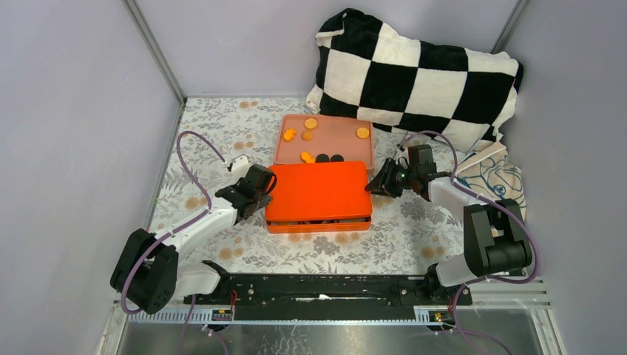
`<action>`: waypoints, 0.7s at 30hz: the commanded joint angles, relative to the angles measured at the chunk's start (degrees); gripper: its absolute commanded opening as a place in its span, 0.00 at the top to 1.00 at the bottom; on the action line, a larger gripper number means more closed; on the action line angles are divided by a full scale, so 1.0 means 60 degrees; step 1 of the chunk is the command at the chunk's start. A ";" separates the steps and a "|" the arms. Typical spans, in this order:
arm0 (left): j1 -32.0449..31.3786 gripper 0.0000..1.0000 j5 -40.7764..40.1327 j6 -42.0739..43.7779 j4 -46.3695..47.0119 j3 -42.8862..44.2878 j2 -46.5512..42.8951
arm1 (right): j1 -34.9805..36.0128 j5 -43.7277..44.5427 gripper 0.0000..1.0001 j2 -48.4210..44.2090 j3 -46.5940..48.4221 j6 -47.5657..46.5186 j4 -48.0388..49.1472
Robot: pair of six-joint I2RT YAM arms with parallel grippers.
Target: Pack the cookies
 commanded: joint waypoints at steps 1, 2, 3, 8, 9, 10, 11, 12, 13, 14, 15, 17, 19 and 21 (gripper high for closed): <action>-0.0050 1.00 0.0095 0.0048 0.0420 -0.0113 0.0011 | 0.0029 0.0328 0.61 0.0244 -0.0009 -0.0345 -0.0431; -0.0057 1.00 0.0098 0.0055 0.0422 -0.0102 0.0012 | 0.0022 0.0371 0.61 0.0239 0.0024 -0.0398 -0.0459; -0.0051 1.00 0.0098 0.0067 0.0430 -0.0108 0.0012 | 0.0024 0.0347 0.61 0.0211 -0.0010 -0.0425 -0.0425; -0.0050 1.00 0.0083 0.0057 0.0508 -0.0178 0.0027 | 0.0023 -0.0843 0.62 0.0265 -0.0238 -0.0058 0.0601; -0.0050 1.00 0.0103 0.0056 0.0526 -0.0194 0.0025 | 0.0028 -0.1282 0.61 0.0299 -0.0323 0.0105 0.0946; -0.0050 1.00 0.0119 0.0058 0.0538 -0.0204 0.0045 | 0.0029 -0.1670 0.62 0.0334 -0.0374 0.0273 0.1225; -0.0050 1.00 0.0130 0.0056 0.0541 -0.0199 0.0067 | 0.0027 -0.2153 0.62 0.0360 -0.0472 0.0505 0.1597; -0.0043 1.00 0.0140 0.0056 0.0560 -0.0197 0.0085 | 0.0029 -0.2495 0.62 0.0362 -0.0539 0.0673 0.1861; -0.0049 1.00 0.0149 0.0056 0.0560 -0.0202 0.0096 | 0.0042 -0.2767 0.62 0.0375 -0.0536 0.0769 0.1960; -0.0050 1.00 0.0163 0.0056 0.0573 -0.0197 0.0099 | 0.0043 -0.3018 0.62 0.0358 -0.0560 0.0884 0.2099; -0.0050 1.00 0.0170 0.0056 0.0591 -0.0204 0.0089 | 0.0042 -0.3242 0.62 0.0318 -0.0577 0.0957 0.2201; -0.0050 1.00 0.0171 0.0068 0.0608 -0.0208 0.0101 | 0.0044 -0.3508 0.62 0.0117 -0.0606 0.1148 0.2294; -0.0050 1.00 0.0186 0.0070 0.0601 -0.0221 0.0083 | 0.0040 -0.3548 0.63 -0.0219 -0.0583 0.1151 0.2161; -0.0048 1.00 0.0199 0.0067 0.0608 -0.0236 0.0071 | 0.0042 -0.3563 0.63 -0.0502 -0.0503 0.1126 0.1955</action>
